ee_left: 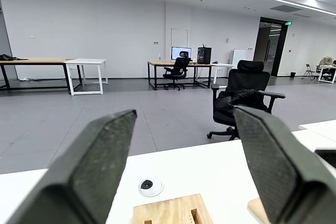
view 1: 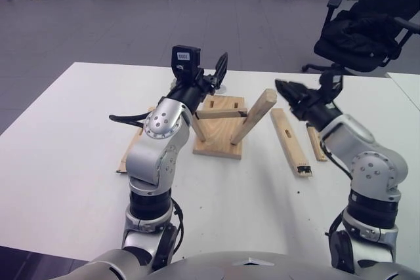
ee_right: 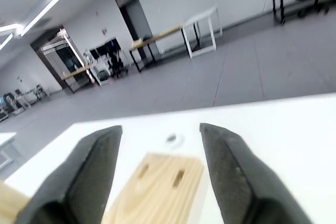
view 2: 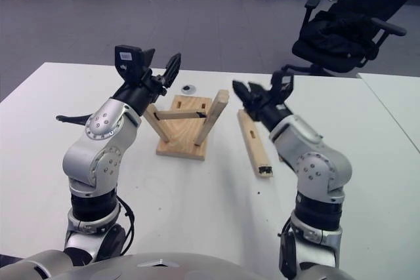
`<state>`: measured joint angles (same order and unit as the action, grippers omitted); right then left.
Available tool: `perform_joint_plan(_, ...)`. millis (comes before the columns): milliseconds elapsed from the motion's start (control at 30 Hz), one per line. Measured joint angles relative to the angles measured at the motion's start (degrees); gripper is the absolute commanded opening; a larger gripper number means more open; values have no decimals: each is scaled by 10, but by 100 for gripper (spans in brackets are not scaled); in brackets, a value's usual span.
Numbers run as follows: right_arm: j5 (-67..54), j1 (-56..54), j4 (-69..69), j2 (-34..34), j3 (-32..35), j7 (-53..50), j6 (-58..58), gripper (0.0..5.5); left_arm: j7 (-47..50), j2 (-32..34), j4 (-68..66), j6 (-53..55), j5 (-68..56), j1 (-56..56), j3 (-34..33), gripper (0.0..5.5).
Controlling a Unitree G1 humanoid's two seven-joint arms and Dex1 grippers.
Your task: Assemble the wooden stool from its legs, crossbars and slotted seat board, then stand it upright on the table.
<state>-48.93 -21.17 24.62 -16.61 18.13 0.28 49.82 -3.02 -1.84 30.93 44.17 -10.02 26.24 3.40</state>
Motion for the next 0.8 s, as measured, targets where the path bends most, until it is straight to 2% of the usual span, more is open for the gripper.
perform_joint_plan(133, 11, -7, 16, 2, 11, -7, -37, 278, -7, 17, 5, -1, -6, 18, -10, 343)
perform_joint_plan(200, -13, -8, 52, 10, 14, 4, -56, 278, -20, 29, 40, -1, -22, 62, -24, 343)
perform_joint_plan(300, -58, -8, 108, 7, 5, 42, -68, 278, -23, 49, 73, 16, -63, 157, -92, 343)
perform_joint_plan(367, -77, 2, 139, -4, -9, 73, -74, 278, -28, 73, 73, 27, -83, 181, -126, 343)
perform_joint_plan(433, -83, 29, 161, -21, -24, 102, -77, 278, -38, 116, 62, 28, -85, 182, -164, 343)
perform_joint_plan(533, -14, 70, 168, -70, -80, 154, -93, 278, -64, 168, -17, -25, -66, 95, -195, 343)
perform_joint_plan(600, 64, 88, 148, -90, -120, 168, -121, 278, -73, 167, -108, -72, -49, 32, -187, 343)
perform_joint_plan(667, 117, 96, 125, -100, -138, 171, -154, 278, -80, 151, -181, -108, -32, -8, -153, 343)
perform_joint_plan(800, 176, 86, 97, -99, -146, 176, -193, 278, -117, 122, -262, -169, -33, -12, -103, 343)
